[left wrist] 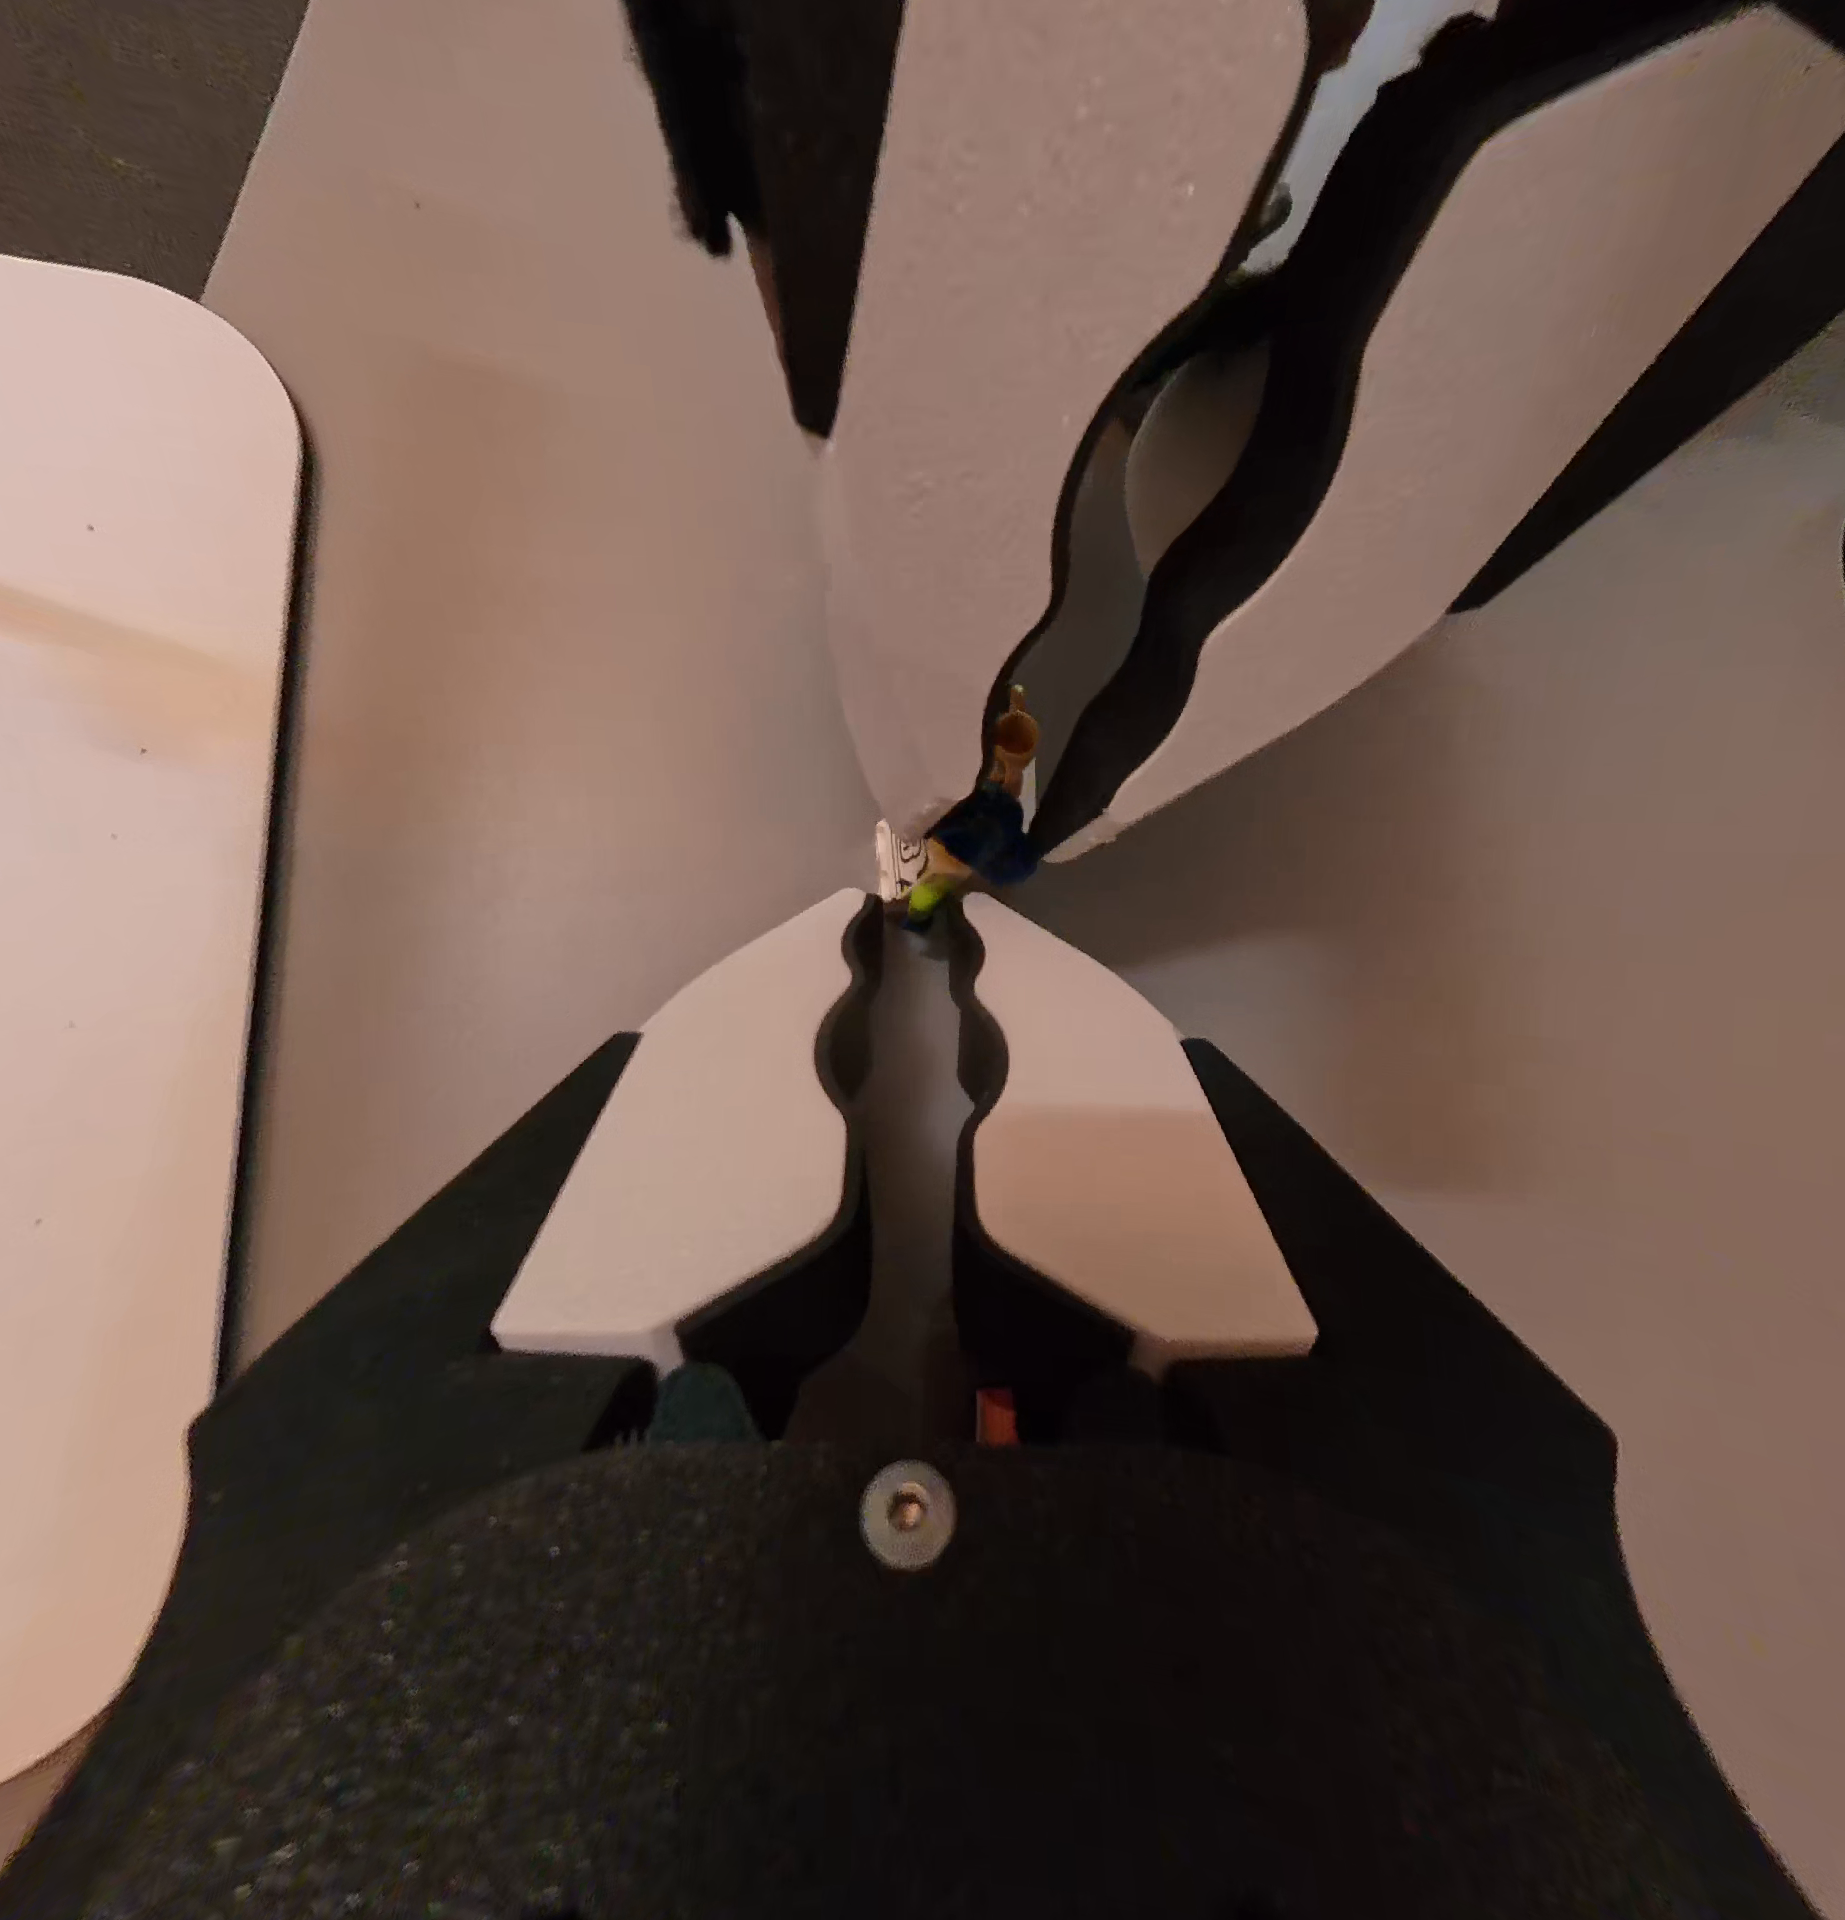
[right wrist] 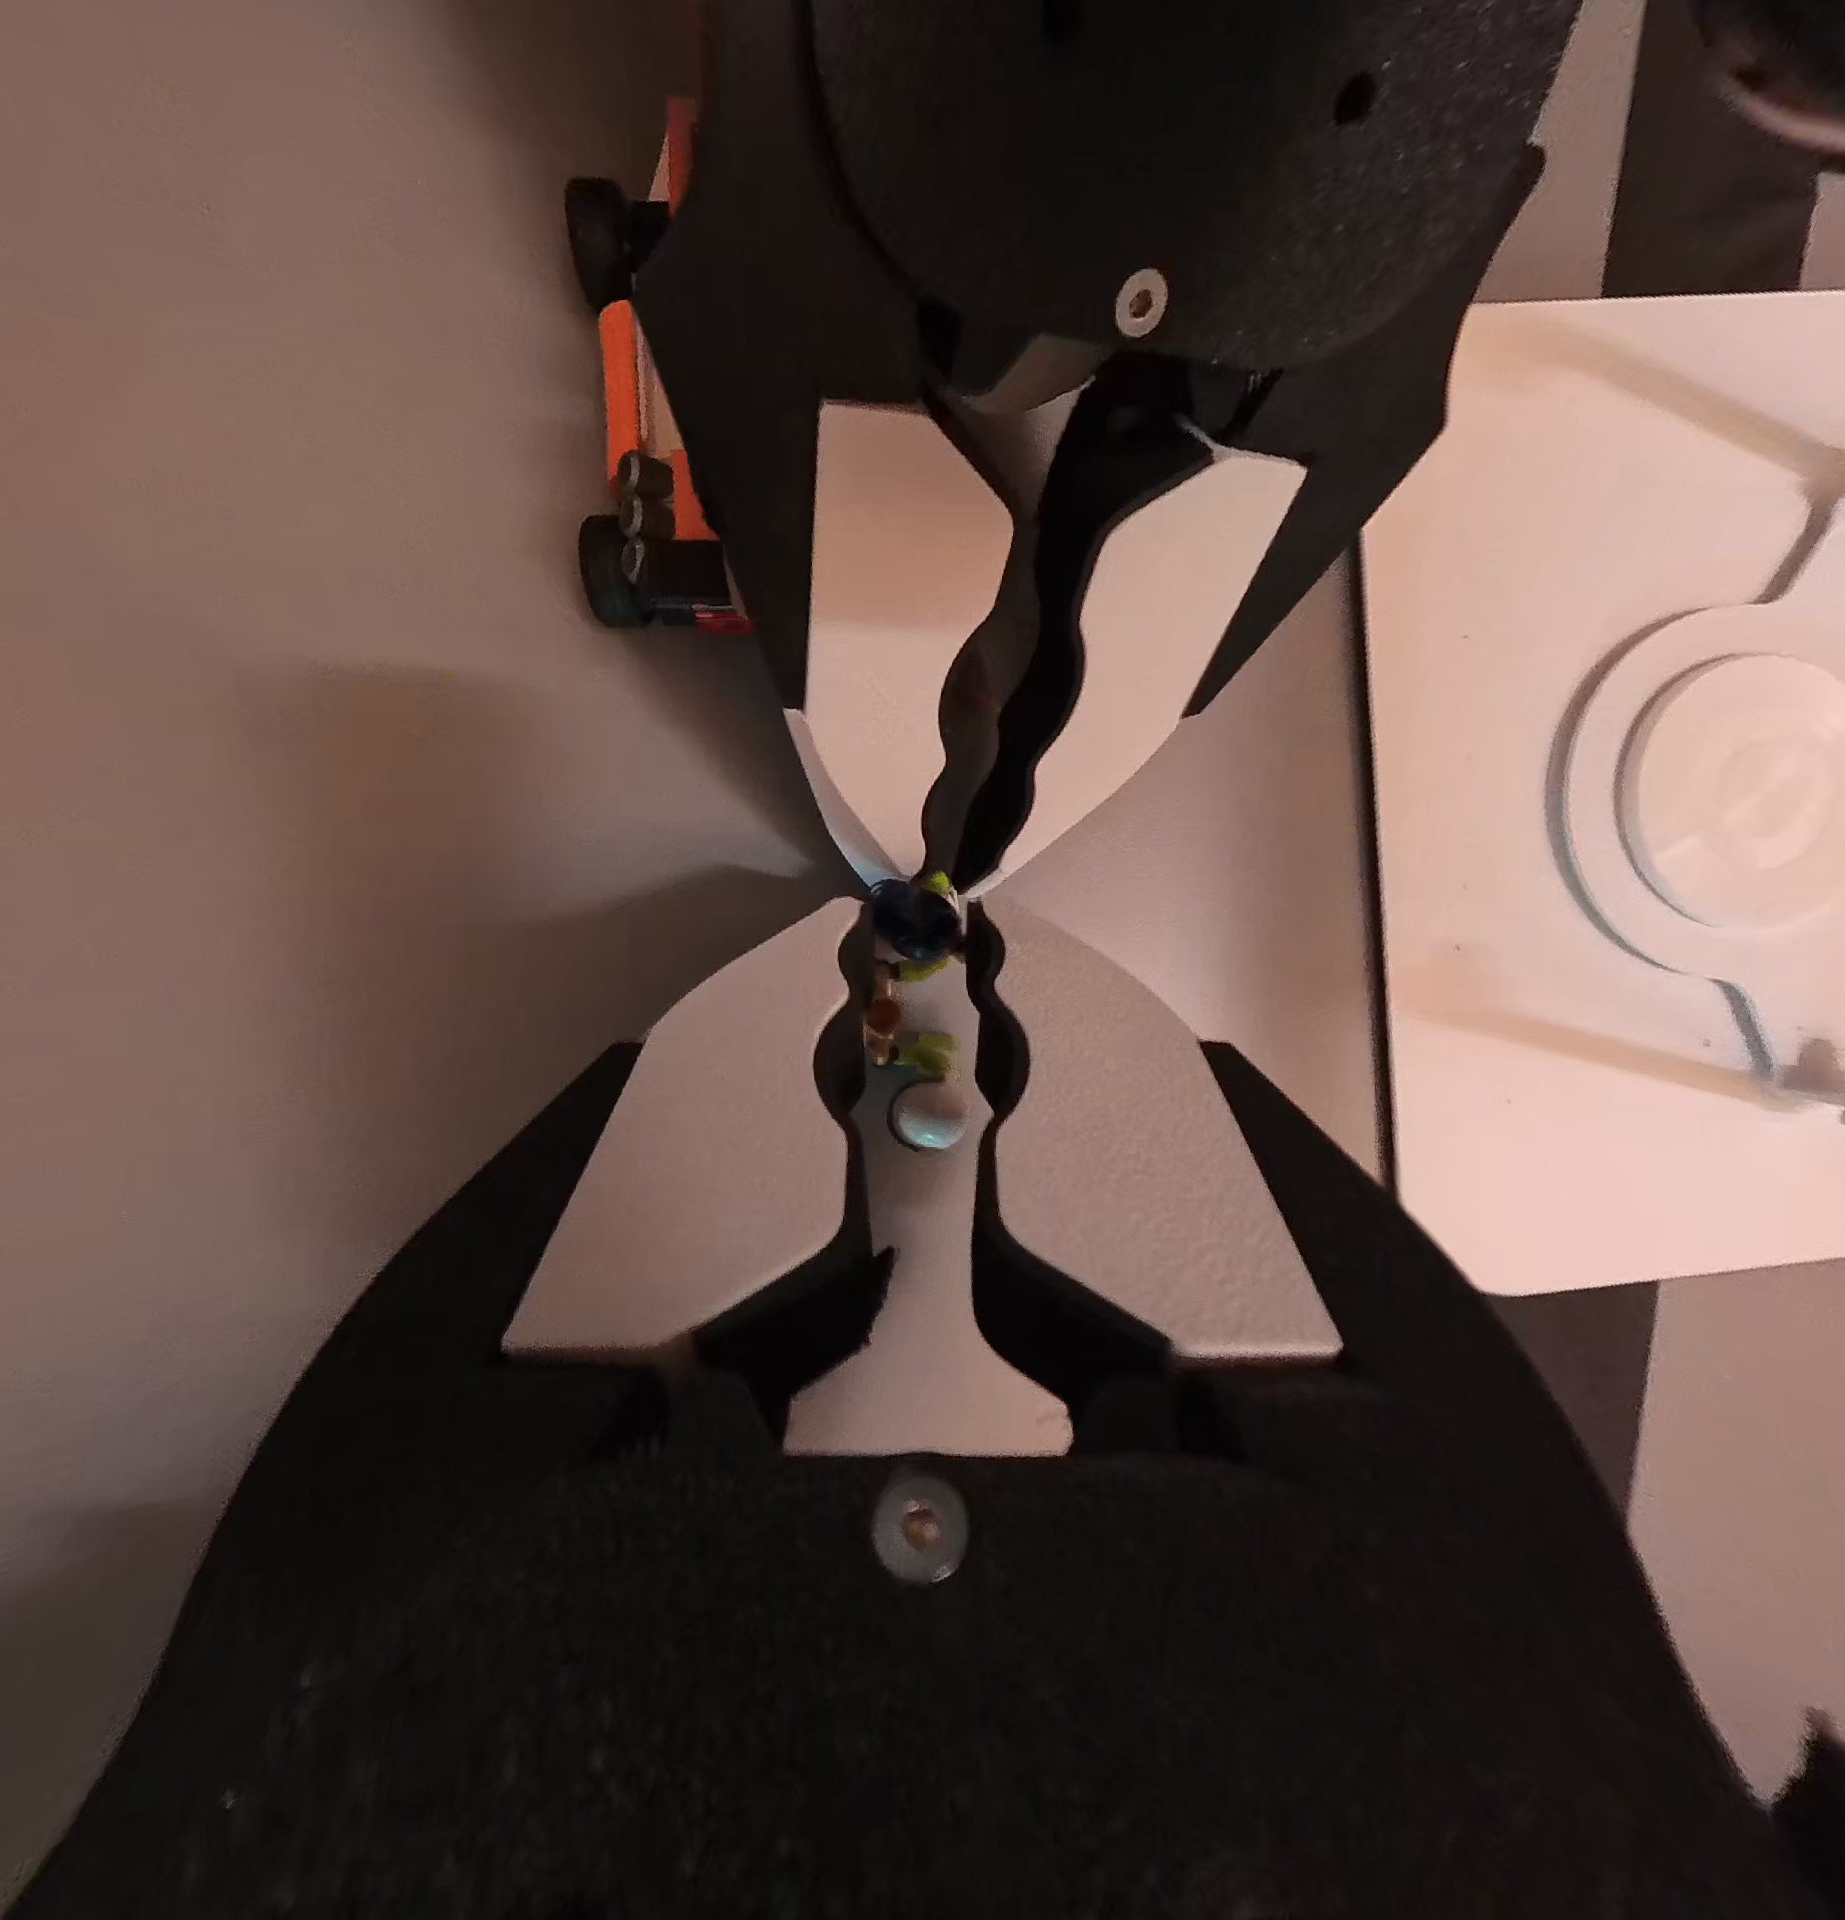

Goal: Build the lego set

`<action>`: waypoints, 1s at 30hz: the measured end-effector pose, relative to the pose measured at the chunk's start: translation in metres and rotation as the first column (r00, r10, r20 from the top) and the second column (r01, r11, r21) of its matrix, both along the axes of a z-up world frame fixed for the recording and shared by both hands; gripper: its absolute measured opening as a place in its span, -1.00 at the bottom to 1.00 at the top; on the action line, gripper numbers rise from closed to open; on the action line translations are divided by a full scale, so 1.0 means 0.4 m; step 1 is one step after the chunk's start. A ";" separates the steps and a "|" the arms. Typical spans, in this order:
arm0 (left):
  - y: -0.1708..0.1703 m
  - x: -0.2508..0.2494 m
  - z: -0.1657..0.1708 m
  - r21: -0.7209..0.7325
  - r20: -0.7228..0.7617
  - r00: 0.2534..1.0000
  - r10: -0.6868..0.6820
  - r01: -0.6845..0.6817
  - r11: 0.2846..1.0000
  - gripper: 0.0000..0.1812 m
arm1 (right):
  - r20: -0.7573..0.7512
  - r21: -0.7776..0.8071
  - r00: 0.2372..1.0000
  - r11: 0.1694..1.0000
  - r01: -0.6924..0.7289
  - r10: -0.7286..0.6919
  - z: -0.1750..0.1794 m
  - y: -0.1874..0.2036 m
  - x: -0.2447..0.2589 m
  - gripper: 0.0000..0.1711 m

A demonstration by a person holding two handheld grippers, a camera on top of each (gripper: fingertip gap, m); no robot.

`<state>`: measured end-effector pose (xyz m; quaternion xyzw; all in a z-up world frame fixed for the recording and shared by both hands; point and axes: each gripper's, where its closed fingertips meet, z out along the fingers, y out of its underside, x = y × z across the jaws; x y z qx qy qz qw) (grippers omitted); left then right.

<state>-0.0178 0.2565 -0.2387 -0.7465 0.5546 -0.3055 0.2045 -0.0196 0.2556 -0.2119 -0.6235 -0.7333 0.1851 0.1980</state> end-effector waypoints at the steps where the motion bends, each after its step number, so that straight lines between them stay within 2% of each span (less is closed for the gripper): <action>1: -0.001 0.000 0.000 -0.001 0.000 1.000 -0.001 0.001 1.000 -0.87 | 0.003 -0.003 1.000 1.000 -0.007 0.007 0.002 0.002 0.001 -0.81; 7: -0.002 0.000 0.000 -0.005 0.000 1.000 -0.004 0.004 1.000 -0.87 | 0.010 0.009 1.000 1.000 -0.016 0.016 0.023 0.011 0.016 -0.80; 22: -0.003 0.001 -0.001 -0.012 -0.002 1.000 -0.007 0.007 1.000 -0.87 | 0.019 0.048 1.000 0.999 0.017 -0.018 -0.003 0.047 0.018 -0.85; 30: -0.003 -0.001 -0.001 -0.025 -0.001 1.000 -0.010 0.010 1.000 -0.86 | -0.003 0.028 1.000 1.000 -0.004 0.005 0.026 0.018 0.049 -0.79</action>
